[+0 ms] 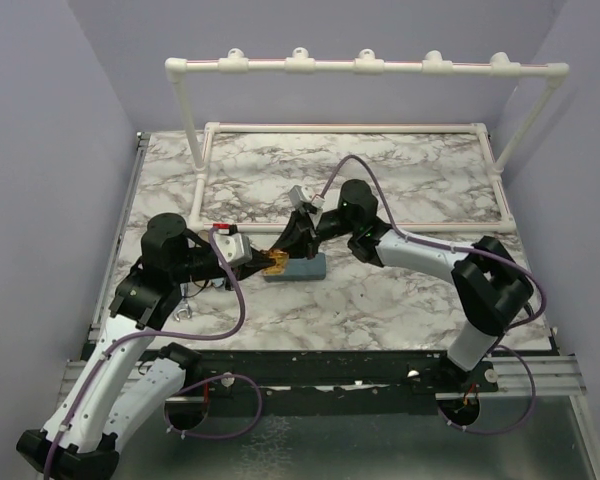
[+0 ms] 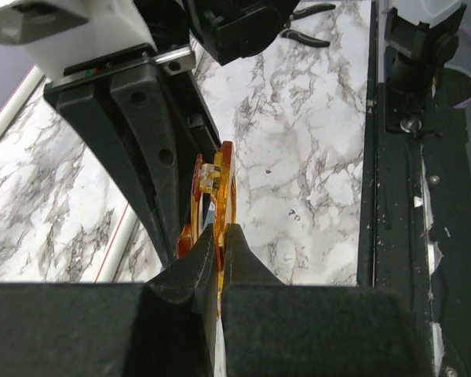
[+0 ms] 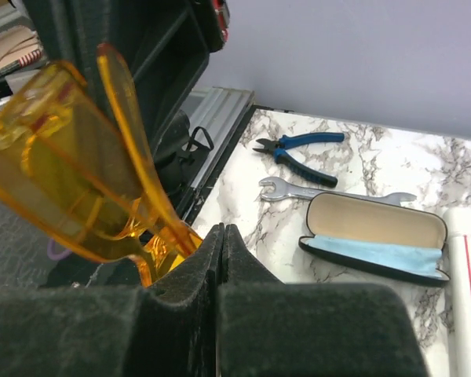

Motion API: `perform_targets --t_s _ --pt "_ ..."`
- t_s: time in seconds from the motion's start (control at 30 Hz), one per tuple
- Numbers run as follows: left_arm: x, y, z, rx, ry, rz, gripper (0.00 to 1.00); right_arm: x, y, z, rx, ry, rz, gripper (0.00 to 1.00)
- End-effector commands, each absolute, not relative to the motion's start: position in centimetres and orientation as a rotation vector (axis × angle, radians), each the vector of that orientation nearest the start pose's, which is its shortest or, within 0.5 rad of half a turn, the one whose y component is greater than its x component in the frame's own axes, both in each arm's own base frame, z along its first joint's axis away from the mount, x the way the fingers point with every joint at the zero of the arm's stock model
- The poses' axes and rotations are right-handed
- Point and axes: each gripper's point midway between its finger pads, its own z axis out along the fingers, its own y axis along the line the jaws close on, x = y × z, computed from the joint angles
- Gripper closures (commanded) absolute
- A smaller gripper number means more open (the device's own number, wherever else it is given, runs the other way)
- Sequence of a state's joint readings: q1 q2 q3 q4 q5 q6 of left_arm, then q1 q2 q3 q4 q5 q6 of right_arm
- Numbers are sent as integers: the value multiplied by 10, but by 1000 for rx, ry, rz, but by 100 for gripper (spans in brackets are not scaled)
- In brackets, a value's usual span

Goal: Organize the sunglasses
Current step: Fold the sunglasses at the center of the board.

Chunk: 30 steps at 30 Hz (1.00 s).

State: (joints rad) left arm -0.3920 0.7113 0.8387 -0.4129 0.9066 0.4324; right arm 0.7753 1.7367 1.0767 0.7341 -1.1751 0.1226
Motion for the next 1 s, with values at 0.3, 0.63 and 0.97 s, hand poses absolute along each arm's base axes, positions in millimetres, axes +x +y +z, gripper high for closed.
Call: perform_targets --t_s 0.3,0.63,0.97 --pt "175 -205 319 1211 1221 -735 100 277 372 262 -1120 1231 950 74" --pt "174 -207 316 1239 1196 -731 100 231 341 232 -1360 992 903 0" --pt "172 -208 316 1249 1186 -737 100 200 385 260 -1370 749 1153 7"
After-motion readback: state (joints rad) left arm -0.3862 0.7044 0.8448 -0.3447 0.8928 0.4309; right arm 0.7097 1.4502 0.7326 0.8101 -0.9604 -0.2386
